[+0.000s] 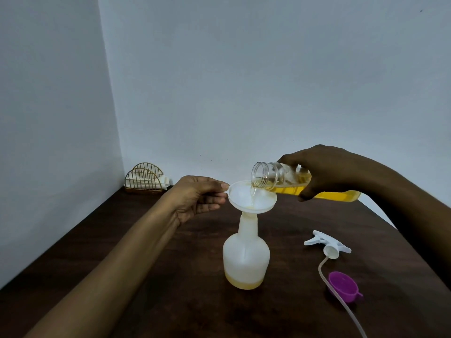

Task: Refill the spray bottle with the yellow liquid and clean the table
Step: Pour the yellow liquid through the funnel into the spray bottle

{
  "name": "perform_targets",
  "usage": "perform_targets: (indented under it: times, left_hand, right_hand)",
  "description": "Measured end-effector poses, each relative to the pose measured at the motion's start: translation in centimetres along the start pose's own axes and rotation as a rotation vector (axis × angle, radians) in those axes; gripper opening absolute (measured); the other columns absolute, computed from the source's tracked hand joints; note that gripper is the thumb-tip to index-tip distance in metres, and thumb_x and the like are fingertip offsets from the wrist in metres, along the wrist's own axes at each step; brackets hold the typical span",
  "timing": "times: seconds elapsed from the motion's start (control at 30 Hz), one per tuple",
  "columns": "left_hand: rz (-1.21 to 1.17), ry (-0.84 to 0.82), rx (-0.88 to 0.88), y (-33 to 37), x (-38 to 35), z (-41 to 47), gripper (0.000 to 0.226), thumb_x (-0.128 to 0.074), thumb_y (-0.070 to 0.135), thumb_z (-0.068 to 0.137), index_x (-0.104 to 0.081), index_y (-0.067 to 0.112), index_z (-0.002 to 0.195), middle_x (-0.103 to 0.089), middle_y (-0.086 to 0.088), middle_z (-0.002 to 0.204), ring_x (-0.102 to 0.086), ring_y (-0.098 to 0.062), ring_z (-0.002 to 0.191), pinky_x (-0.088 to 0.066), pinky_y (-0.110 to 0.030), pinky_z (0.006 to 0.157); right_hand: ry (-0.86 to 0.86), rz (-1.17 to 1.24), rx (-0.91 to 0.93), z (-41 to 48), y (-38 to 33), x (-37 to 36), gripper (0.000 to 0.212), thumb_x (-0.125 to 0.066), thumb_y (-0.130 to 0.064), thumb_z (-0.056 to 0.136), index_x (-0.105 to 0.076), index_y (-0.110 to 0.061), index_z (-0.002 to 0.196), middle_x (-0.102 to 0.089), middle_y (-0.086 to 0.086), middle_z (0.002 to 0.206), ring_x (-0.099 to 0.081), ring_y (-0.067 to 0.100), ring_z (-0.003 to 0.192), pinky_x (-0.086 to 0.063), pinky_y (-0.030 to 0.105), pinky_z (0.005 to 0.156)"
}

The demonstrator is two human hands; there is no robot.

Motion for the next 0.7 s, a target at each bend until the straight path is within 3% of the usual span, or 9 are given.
perform_targets:
  times: [0.7]
  left_hand:
    - [-0.007, -0.005, -0.001, 0.09, -0.12, -0.2, 0.012, -0.058, 0.003, 0.088, -0.068, 0.002, 0.082, -0.067, -0.002, 0.052, -0.062, -0.005, 0.044, -0.052, -0.016, 0.043]
  right_hand:
    - [-0.001, 0.007, -0.001, -0.12, -0.23, 0.06, 0.063, -0.08, -0.034, 0.068, -0.047, -0.037, 0.122, -0.046, -0.022, 0.096, -0.053, 0.014, 0.106, -0.047, 0.034, 0.081]
Point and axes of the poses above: each hand's wrist, its own z-axis towards the middle knuckle, its own x-axis out of the back of the hand, y = z × x, the point moved 10 cm from there along z, towards the middle knuckle
